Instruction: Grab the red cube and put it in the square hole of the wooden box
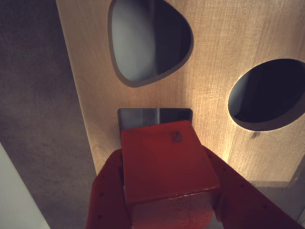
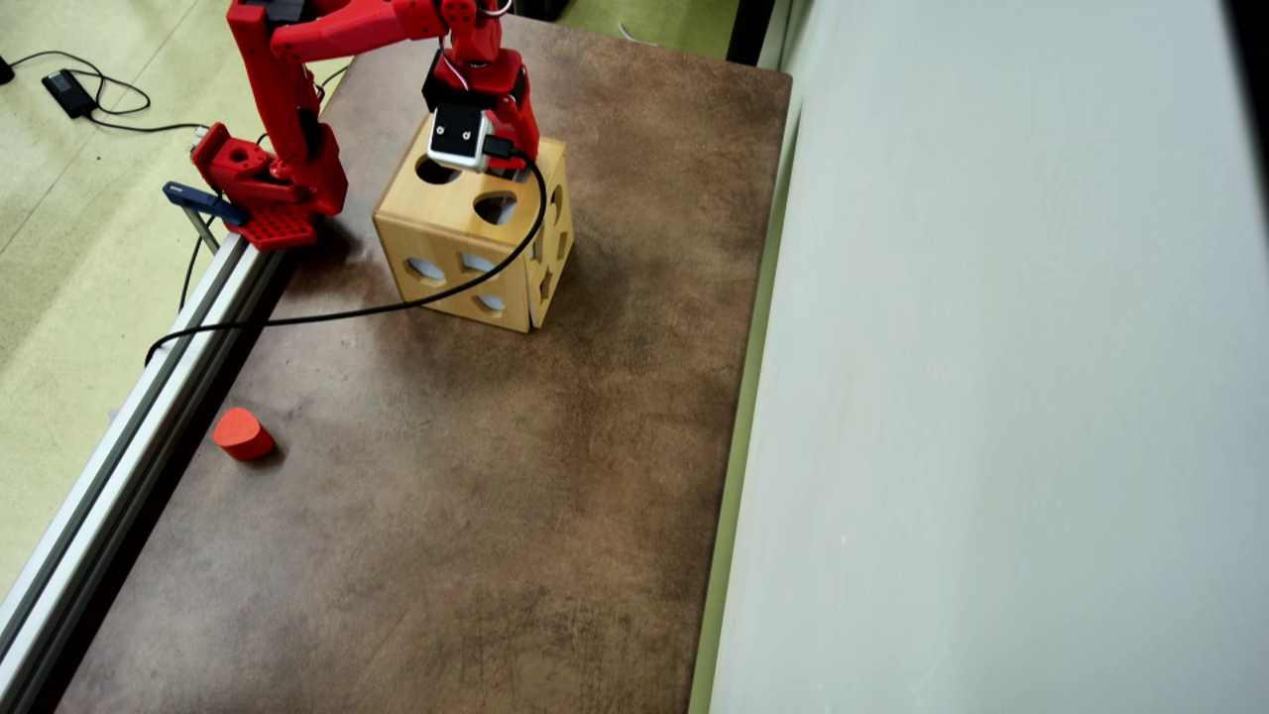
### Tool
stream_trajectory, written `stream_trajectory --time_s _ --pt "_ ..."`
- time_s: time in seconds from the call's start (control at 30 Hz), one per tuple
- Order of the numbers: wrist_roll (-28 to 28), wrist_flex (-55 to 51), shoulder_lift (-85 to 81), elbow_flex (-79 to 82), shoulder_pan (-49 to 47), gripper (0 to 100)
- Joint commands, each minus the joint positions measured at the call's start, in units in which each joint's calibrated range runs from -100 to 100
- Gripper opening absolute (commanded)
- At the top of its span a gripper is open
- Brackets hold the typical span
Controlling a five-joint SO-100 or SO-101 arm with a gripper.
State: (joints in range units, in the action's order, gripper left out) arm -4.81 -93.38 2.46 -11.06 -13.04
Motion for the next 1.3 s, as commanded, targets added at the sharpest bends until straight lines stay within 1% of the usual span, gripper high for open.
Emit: stream_trajectory --time_s 0.0,0.2,0.37,0.43,0.6,0.7,1.13,1.2,1.27 --pt "-0.20 -0.18 -0.55 -0.21 0.41 2" --pt "-0.24 -0.27 -0.55 -0.03 0.41 2" --pt "0.00 -0.27 -1.40 3.19 0.41 3" --pt "0.05 -0.27 -1.65 3.19 0.41 6" --pt "-0.15 -1.55 -1.65 3.01 -0.03 18" --pt "-0.20 -3.24 -1.65 2.38 -0.18 22" --pt "-0.29 -4.13 -1.91 2.12 -0.33 23" --pt "-0.29 -4.13 -3.94 2.12 -0.33 23" --pt "-0.20 -4.13 -9.38 2.12 -0.33 22"
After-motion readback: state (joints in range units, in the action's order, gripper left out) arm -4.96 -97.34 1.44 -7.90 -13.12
